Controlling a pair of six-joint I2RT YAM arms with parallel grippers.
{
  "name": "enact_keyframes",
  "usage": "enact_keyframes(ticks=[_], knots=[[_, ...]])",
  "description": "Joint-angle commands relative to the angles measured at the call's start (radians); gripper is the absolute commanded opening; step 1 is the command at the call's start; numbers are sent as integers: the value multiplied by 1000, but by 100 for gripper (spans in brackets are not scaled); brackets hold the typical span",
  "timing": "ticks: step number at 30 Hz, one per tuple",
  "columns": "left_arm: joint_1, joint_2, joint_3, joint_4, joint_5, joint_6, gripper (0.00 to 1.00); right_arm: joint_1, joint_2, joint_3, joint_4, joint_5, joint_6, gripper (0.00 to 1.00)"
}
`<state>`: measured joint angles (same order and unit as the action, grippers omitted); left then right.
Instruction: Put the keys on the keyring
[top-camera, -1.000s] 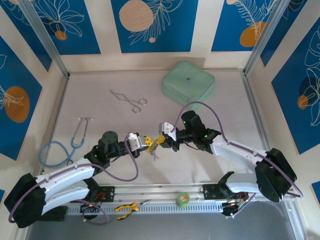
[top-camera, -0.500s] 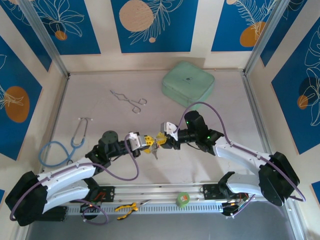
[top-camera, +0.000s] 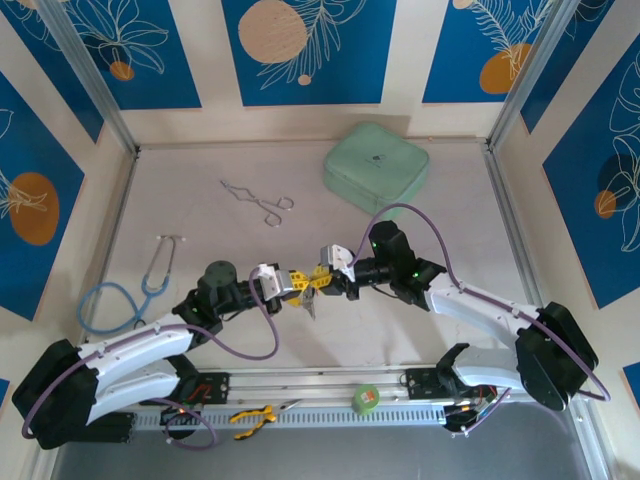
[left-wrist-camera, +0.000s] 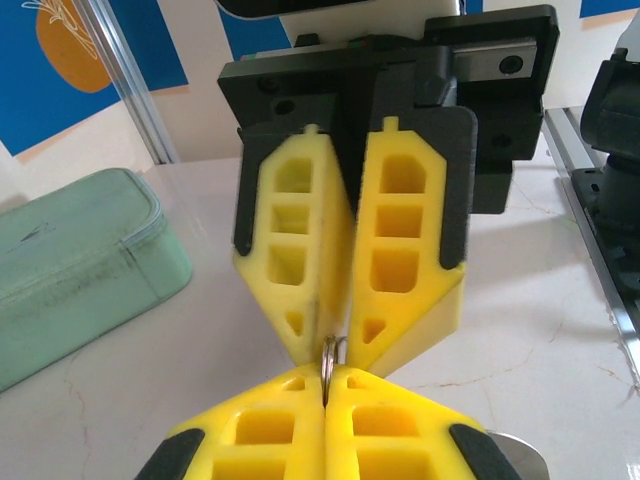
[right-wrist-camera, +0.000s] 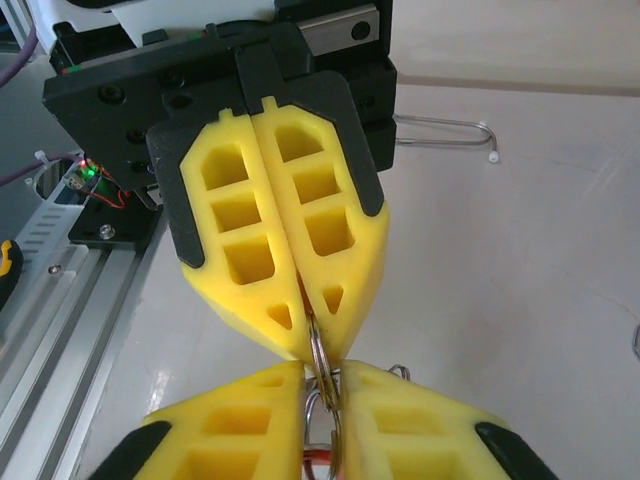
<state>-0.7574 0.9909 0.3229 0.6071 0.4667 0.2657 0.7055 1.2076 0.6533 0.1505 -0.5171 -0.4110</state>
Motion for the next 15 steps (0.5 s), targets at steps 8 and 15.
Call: enact_keyframes(ticks=[8, 15], knots=[[-3, -78, 28, -112, -56, 22, 34, 23, -8, 67, -173, 98, -94, 0], [-3, -96, 146, -443, -73, 130, 30, 83, 25, 204, -418, 255, -228, 0]])
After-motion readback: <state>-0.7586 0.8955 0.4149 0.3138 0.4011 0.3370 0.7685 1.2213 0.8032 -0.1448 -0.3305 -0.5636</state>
